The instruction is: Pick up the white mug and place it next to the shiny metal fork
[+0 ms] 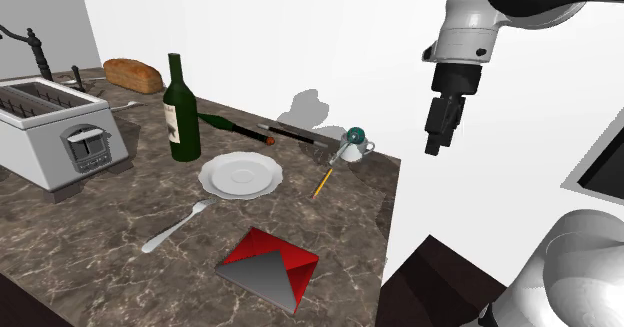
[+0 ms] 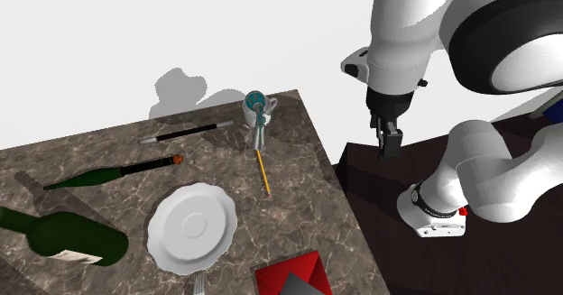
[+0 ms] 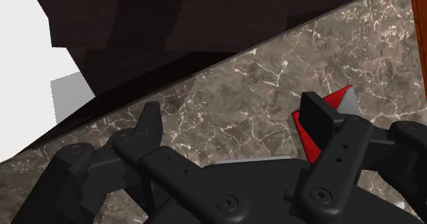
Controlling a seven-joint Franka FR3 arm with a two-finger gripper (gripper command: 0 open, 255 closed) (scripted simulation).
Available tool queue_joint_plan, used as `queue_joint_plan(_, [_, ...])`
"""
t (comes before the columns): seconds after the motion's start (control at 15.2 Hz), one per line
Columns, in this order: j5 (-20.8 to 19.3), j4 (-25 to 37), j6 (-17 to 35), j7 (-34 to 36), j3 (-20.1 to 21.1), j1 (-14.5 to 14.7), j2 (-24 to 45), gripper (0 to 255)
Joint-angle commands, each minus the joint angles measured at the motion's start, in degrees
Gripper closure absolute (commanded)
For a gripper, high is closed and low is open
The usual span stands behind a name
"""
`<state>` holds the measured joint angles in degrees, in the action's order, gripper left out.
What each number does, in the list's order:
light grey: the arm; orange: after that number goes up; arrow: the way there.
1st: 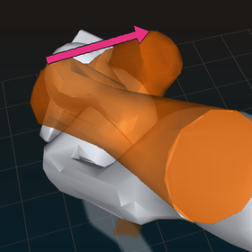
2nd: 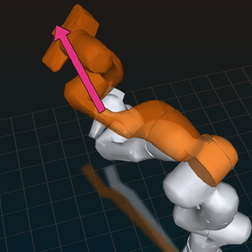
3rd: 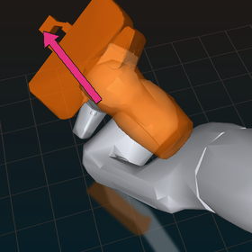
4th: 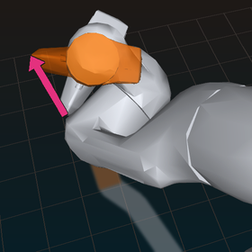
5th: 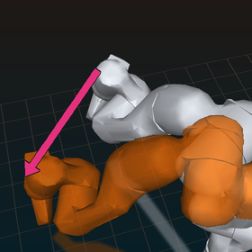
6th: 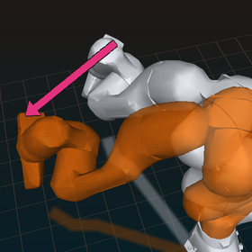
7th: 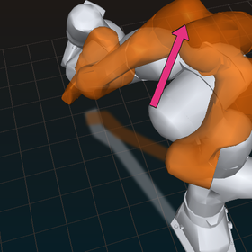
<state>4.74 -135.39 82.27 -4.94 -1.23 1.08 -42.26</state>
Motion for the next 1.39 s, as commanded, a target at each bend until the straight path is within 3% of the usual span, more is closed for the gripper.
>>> queue_joint_plan(0.0, [0.0,0.0,0.0,0.0,0.0,0.0,0.0,0])
queue_joint_plan(0.73, [-9.53,-0.59,16.26,-18.81,-10.0,-1.22,12.09,0])
queue_joint_plan(1.32, [-11.1,6.27,28.93,-33.55,-17.06,-1.16,27.76,0])
